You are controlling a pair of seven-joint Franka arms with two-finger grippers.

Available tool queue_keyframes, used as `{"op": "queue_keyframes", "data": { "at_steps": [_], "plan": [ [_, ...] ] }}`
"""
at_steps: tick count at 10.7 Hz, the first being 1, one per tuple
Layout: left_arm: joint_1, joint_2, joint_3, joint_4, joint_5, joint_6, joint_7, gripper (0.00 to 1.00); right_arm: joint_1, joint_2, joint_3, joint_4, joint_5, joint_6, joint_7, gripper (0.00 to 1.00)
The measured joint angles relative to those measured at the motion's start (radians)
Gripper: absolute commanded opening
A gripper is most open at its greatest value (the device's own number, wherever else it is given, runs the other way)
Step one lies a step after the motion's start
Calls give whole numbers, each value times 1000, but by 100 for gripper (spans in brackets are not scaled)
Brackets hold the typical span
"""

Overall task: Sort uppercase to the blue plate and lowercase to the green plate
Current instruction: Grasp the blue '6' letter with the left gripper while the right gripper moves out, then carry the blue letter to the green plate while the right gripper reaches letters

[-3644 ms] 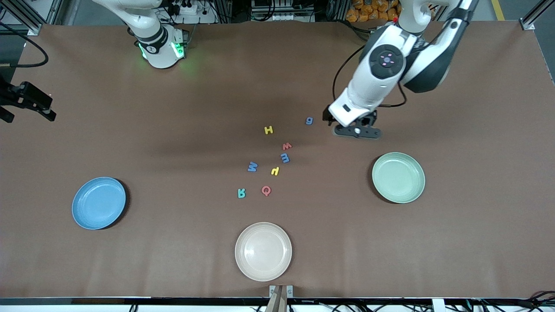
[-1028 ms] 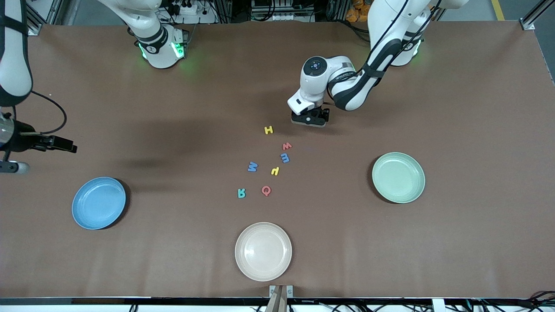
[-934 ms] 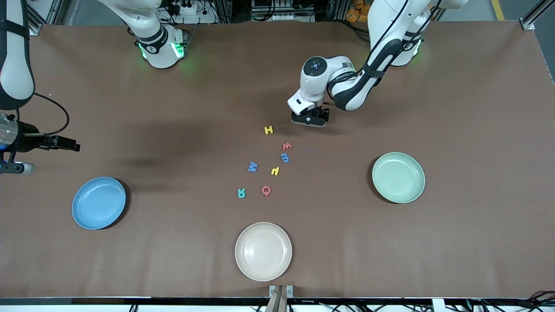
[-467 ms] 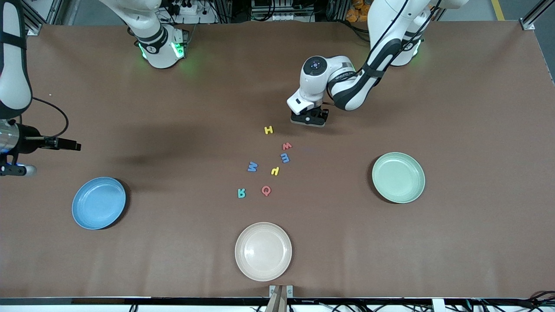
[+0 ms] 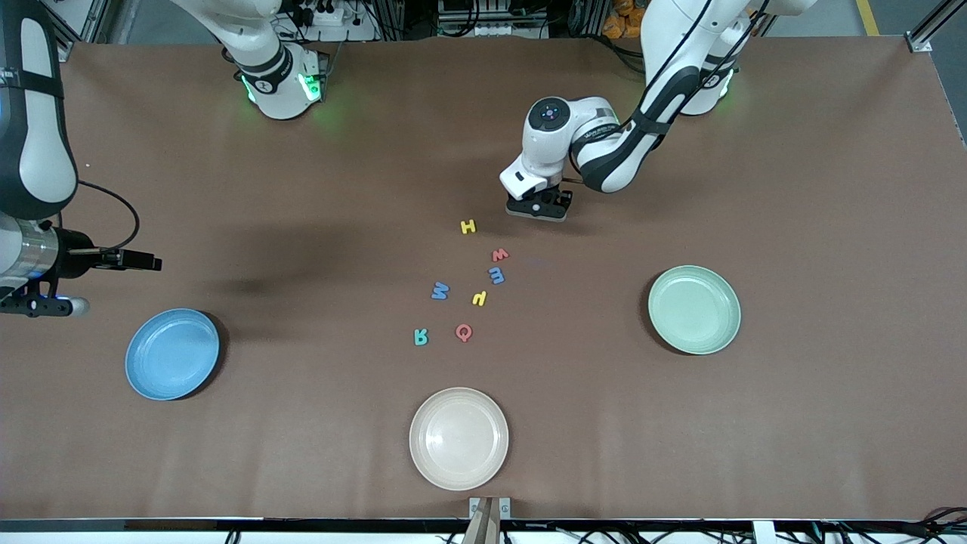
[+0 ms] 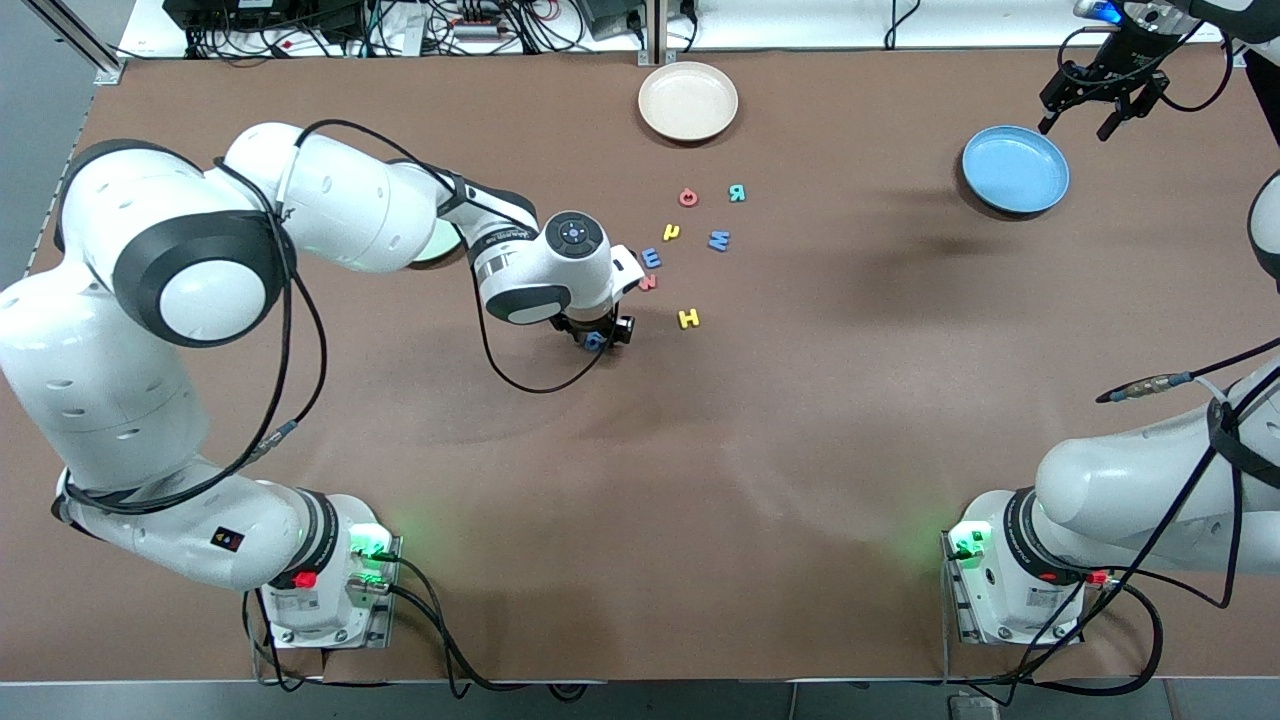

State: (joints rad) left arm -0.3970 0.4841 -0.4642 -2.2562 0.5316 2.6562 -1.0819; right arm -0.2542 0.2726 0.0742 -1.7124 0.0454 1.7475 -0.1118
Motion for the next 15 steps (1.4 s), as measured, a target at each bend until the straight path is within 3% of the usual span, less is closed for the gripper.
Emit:
{"op": "queue_keyframes", "data": {
  "at_steps": [9,15],
  "plan": [
    [1,-11,-1,0,0,-2,0,22,33,55,0,6,11,80,1,100],
    [2,-12,-2,0,0,-2,0,6,178,218,3,140,52,144,5,100]
  ]
}}
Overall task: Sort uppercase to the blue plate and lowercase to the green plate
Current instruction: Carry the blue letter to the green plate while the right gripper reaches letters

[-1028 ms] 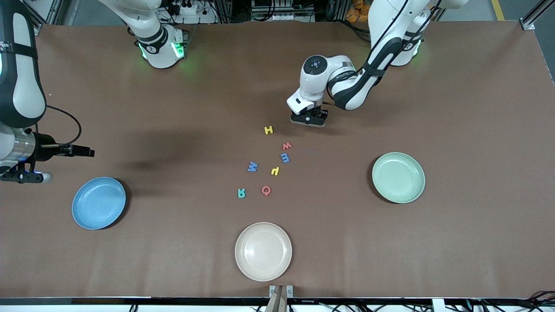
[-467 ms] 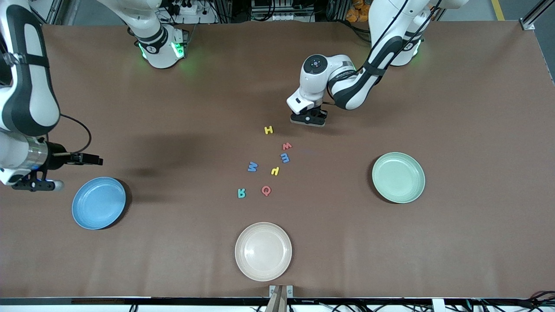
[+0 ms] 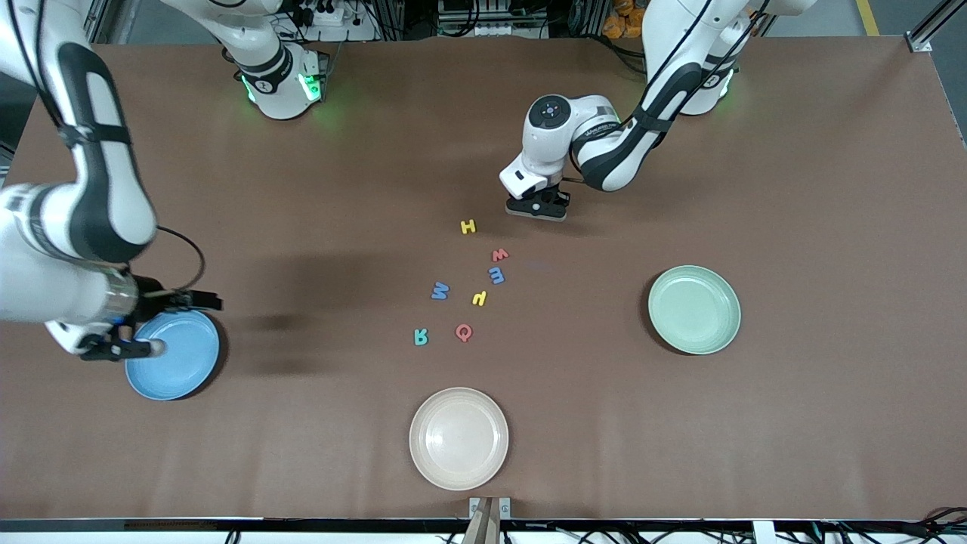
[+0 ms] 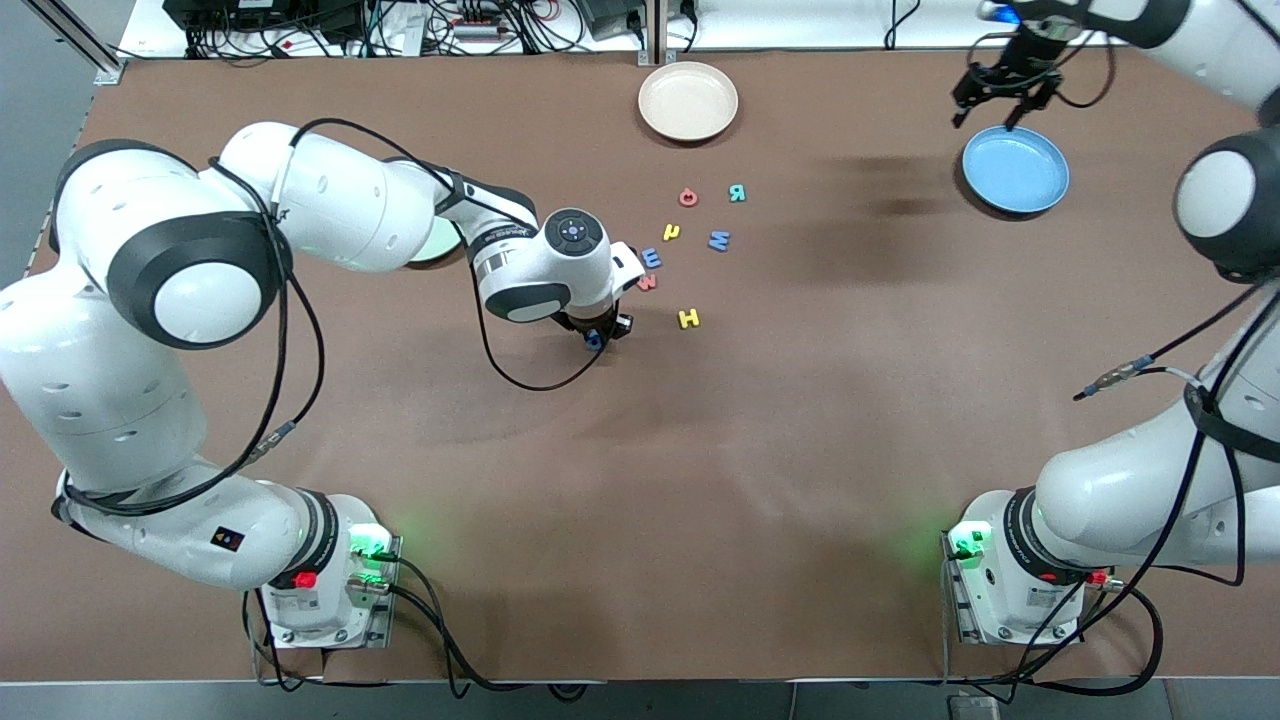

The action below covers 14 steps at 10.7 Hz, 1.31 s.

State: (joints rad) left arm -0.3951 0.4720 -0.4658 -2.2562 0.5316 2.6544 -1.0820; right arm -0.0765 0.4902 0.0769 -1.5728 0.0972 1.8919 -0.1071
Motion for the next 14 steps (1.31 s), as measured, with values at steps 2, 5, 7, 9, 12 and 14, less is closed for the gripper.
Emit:
{"op": "queue_keyframes", "data": {
  "at_steps": [2,5,7,9,12,14],
  "plan": [
    [3,0,3,7,2,-16,0,0,43,61,1,59,0,39,0,100],
    [25,-30,11,26,12,-80,28,0,112,119,2,99,30,93,13,100],
    [68,-70,11,32,12,-117,81,0,168,159,3,100,46,185,30,100],
    [137,-106,2,32,12,-148,157,0,251,207,4,100,60,289,109,100],
    [378,-155,-113,39,-59,-232,393,0,382,274,2,102,60,424,329,100],
    [560,-194,-194,58,-111,-304,588,0,427,307,1,108,60,463,383,100]
  ]
}}
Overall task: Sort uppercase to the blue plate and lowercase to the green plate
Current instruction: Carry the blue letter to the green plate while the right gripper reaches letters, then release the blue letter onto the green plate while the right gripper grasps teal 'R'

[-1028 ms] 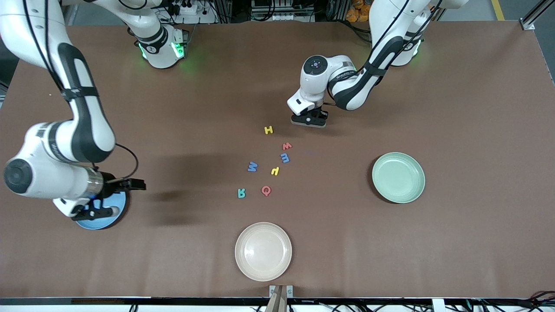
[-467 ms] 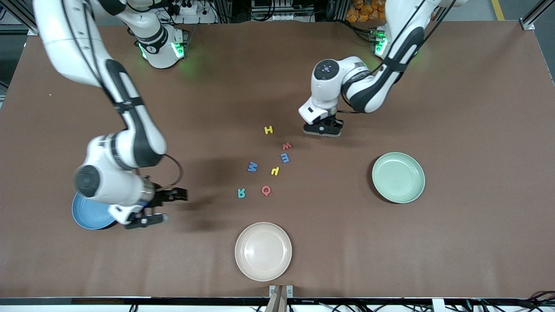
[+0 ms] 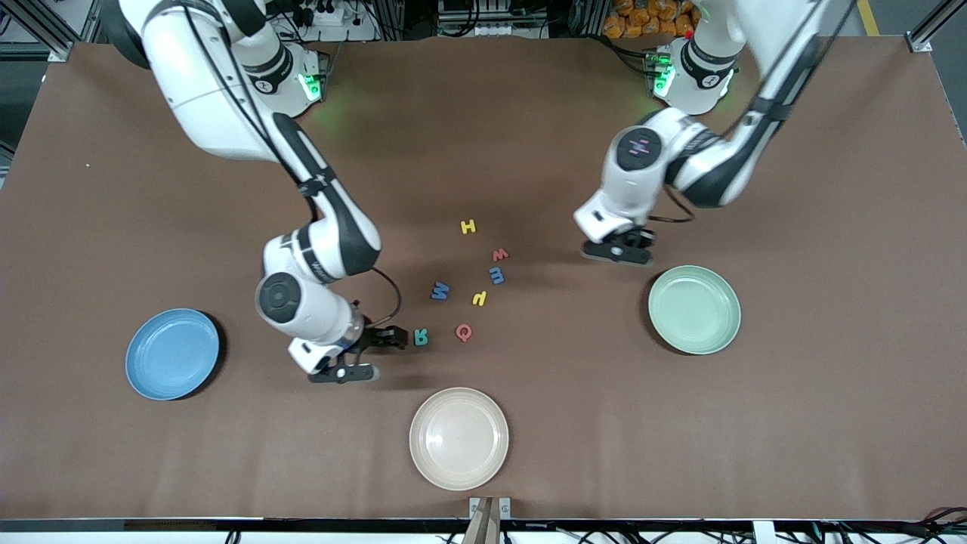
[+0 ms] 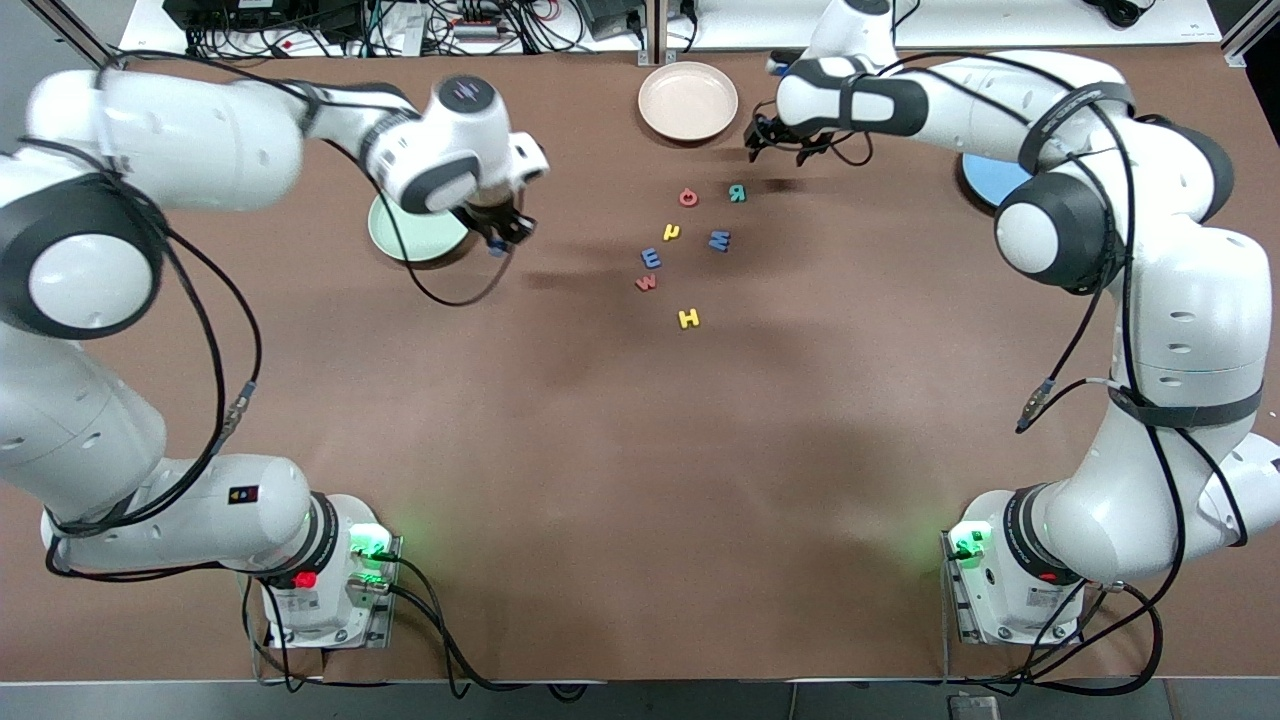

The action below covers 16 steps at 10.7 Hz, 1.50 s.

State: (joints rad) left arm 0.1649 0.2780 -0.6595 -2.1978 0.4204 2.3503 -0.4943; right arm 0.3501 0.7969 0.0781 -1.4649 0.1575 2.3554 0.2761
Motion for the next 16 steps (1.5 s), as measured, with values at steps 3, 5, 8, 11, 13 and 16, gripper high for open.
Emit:
{"op": "queue_keyframes", "data": {
  "at_steps": [3,5,8,11,13,16],
  "plan": [
    [195,-19,-32,3,-10,-17,238,0,37,52,-3,32,-15,29,13,100],
    [262,-14,-33,3,-11,-16,332,0,47,91,-3,65,-54,31,12,100],
    [276,22,-35,19,-11,6,358,0,74,113,-5,79,-67,31,12,100],
    [300,100,-30,62,46,29,372,0,84,115,-5,83,-70,29,12,100],
    [351,171,-29,100,115,44,381,0,85,116,-5,83,-86,26,13,100],
    [362,239,-30,137,122,58,392,0,87,116,-5,84,-113,23,13,100]
  ]
}}
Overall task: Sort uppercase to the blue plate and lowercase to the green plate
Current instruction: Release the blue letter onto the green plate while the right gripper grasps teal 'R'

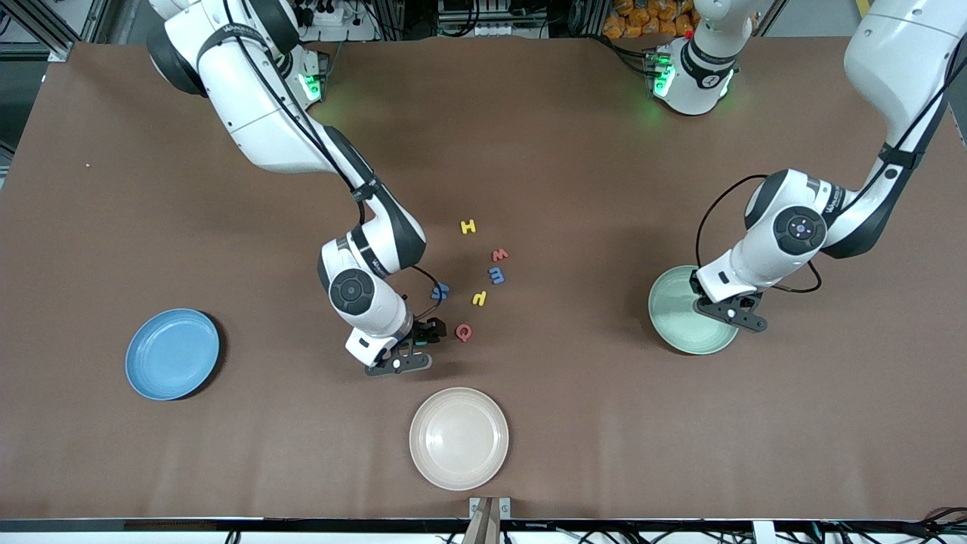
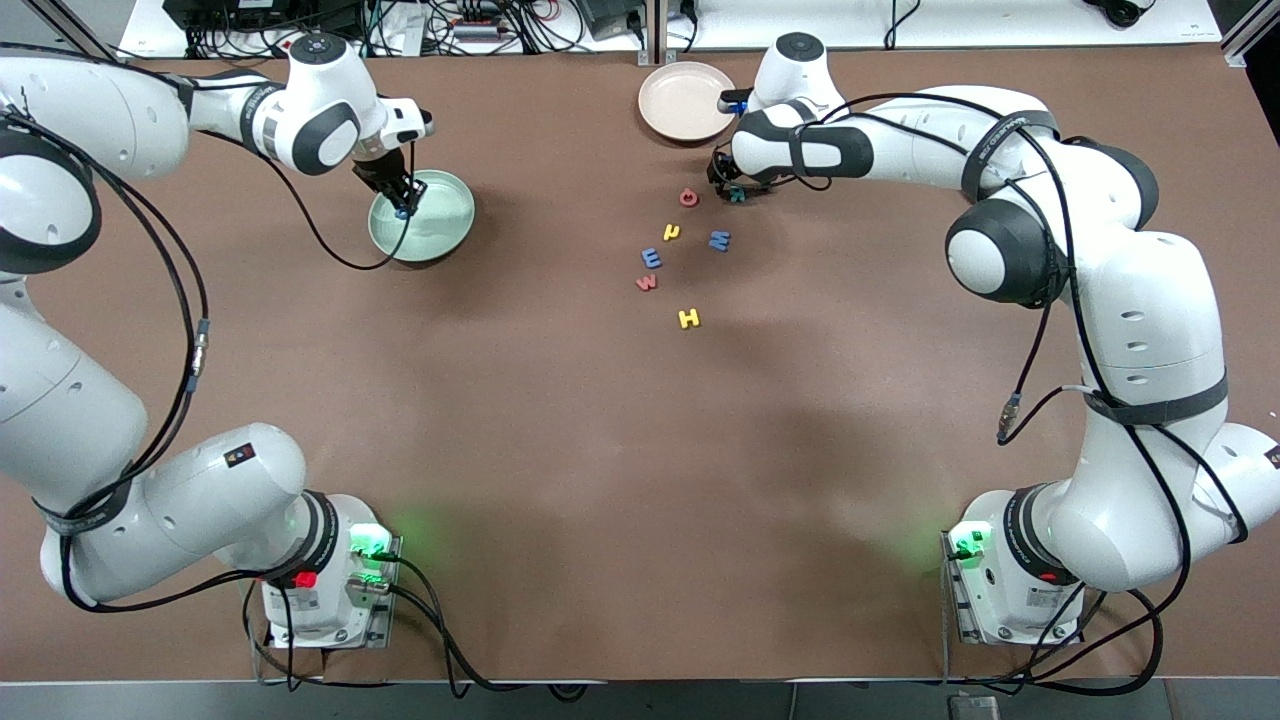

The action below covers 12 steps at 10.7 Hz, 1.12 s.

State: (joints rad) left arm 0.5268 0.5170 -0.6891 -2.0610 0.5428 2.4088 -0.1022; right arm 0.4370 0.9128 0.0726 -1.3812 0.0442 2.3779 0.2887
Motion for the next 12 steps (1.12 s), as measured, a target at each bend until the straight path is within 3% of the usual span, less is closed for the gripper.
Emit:
{"op": "queue_keyframes", "data": {
  "at_steps": [3,4,5,6,12],
  "plan": [
    [-2,19,-1,19,0,0,0,0,2,0,0,0,-11,-3,0,100],
    [-2,25,-1,19,0,2,0,16,3,0,0,0,-12,-3,0,66],
    [-2,32,-1,20,0,5,0,28,4,0,0,0,-17,-3,0,8],
    [-2,37,-1,23,0,8,0,37,4,0,-3,2,-25,-7,0,0],
    [-2,37,-1,71,0,-8,0,60,4,-3,-7,18,-29,-12,1,0]
  ]
}}
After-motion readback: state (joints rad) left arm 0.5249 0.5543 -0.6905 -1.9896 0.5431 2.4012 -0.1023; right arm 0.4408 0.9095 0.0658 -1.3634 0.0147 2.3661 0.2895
